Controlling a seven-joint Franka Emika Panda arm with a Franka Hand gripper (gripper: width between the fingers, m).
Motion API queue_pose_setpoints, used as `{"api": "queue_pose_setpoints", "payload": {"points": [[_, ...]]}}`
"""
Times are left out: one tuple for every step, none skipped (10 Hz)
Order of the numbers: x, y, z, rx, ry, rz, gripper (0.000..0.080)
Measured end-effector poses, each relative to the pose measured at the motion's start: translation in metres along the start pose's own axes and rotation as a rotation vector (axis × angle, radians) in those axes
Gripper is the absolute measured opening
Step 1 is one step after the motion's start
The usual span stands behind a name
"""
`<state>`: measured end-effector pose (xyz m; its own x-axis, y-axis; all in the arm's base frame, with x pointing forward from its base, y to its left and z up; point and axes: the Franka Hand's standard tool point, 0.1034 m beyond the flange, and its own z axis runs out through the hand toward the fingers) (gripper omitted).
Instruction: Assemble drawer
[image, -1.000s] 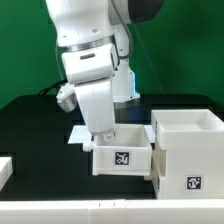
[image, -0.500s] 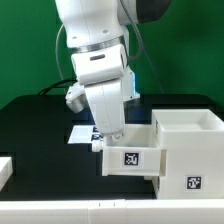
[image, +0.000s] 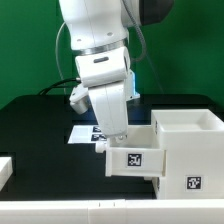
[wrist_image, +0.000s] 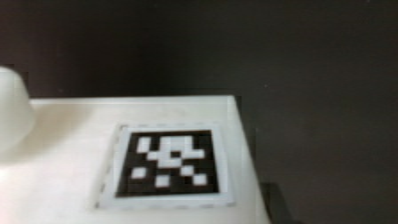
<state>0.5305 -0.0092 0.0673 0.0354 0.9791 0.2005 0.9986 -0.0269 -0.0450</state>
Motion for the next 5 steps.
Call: {"api": "queue_pose_setpoints", "payload": {"points": [[0.0003,0.0003,-0.0007,-0.001,-0.001,-0.002,0.004],[0.0006,0.0007,-0.0015,-0.002,-0.002,-0.004,0.004],[0.0005,0.0004,-0.0009,-0.002,-0.002,-0.006,0.004],[-0.0003,-0.0001,0.0003,0.0,-0.001,-0.004,0.004],[-0.0004,0.0,0.0002,0.0,-0.001,-0.003,0.004]]}}
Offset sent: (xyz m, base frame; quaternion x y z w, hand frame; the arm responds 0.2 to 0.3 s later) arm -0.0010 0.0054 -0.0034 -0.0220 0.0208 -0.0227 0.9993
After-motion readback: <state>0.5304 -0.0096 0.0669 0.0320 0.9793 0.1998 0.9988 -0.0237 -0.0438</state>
